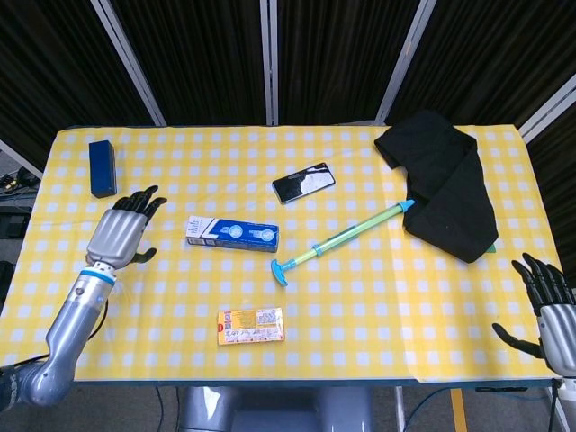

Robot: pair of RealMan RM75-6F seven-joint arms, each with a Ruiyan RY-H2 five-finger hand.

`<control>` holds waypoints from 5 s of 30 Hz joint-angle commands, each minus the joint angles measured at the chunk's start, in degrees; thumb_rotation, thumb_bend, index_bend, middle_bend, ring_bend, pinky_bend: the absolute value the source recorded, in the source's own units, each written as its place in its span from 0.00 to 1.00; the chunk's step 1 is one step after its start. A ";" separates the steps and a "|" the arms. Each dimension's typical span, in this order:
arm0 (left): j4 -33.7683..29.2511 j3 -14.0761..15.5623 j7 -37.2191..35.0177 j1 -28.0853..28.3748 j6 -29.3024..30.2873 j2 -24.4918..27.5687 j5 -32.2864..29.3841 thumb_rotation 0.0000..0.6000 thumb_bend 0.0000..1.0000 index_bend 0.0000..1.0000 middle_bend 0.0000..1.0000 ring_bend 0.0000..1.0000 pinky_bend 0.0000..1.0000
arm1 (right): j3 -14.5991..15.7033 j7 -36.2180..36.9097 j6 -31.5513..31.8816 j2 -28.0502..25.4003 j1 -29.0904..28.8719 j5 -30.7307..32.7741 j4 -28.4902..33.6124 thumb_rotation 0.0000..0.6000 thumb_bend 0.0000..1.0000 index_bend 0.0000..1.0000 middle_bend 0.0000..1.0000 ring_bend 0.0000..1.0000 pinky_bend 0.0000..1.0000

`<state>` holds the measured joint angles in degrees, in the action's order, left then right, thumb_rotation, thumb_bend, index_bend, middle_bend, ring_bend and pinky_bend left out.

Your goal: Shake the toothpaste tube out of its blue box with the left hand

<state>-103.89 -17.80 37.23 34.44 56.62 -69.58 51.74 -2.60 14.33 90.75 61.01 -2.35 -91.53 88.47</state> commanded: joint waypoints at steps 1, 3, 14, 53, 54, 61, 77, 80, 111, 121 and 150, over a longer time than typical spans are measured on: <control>3.94 -0.77 10.58 13.48 -7.55 -3.20 -17.37 1.00 0.24 0.13 0.01 0.08 0.17 | -0.21 0.91 -0.58 -0.07 -0.23 0.60 -0.47 1.00 0.07 0.08 0.00 0.00 0.00; 5.40 -0.01 12.44 16.61 -7.73 -4.64 -21.17 1.00 0.18 0.12 0.01 0.08 0.16 | -0.31 1.59 -1.02 -0.07 -0.33 1.07 -0.83 1.00 0.07 0.08 0.00 0.00 0.00; 14.57 3.00 17.17 28.86 -8.31 -12.41 -33.75 1.00 0.07 0.14 0.02 0.09 0.17 | -0.96 4.36 -2.87 -0.07 -0.89 3.04 -2.34 1.00 0.07 0.08 0.00 0.00 0.00; 36.06 9.89 16.03 39.61 -8.62 -31.79 -37.57 1.00 0.44 0.47 0.32 0.34 0.38 | -2.26 8.99 -2.87 0.14 -0.82 4.45 -4.79 1.00 0.07 0.08 0.00 0.00 0.00; 36.12 9.91 15.83 39.48 -8.26 -31.97 -36.92 1.00 0.46 0.49 0.34 0.36 0.39 | -2.28 9.04 -2.79 0.15 -0.79 4.43 -4.83 1.00 0.07 0.08 0.00 0.00 0.00; 33.97 9.72 15.25 38.49 -5.78 -30.82 -33.66 1.00 0.48 0.52 0.36 0.37 0.40 | -2.28 9.24 -2.33 0.01 -0.60 4.19 -4.68 1.00 0.07 0.08 0.00 0.00 0.00; 16.39 3.99 14.41 38.06 1.83 -18.38 -30.59 1.00 0.48 0.52 0.36 0.37 0.40 | -2.32 7.95 -1.36 -0.14 -0.21 3.84 -4.01 1.00 0.07 0.08 0.00 0.00 0.00; 14.03 1.45 11.34 37.52 3.33 -17.05 -29.02 1.00 0.48 0.52 0.36 0.37 0.40 | -2.33 7.80 -1.25 -0.13 -0.17 3.77 -3.99 1.00 0.07 0.08 0.00 0.00 0.00; 13.89 -6.09 -8.65 33.55 9.67 -20.19 -9.18 1.00 0.46 0.47 0.30 0.34 0.38 | -2.31 6.59 -1.63 0.12 -0.26 3.83 -3.70 1.00 0.07 0.08 0.00 0.00 0.00; 12.71 -7.28 -9.14 32.89 9.75 -19.21 -7.91 1.00 0.46 0.48 0.30 0.34 0.38 | -2.29 6.55 -1.61 0.07 -0.24 3.77 -3.55 1.00 0.07 0.08 0.00 0.00 0.00; 4.26 5.29 6.74 33.13 5.32 -14.53 -26.03 1.00 0.23 0.16 0.00 0.03 0.15 | -1.75 5.30 -0.73 -0.26 -0.03 2.28 -2.29 1.00 0.07 0.08 0.00 0.00 0.00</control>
<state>-99.32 -12.85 43.99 67.91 61.67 -84.13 25.63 -4.42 19.80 89.91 60.72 -2.40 -89.10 86.08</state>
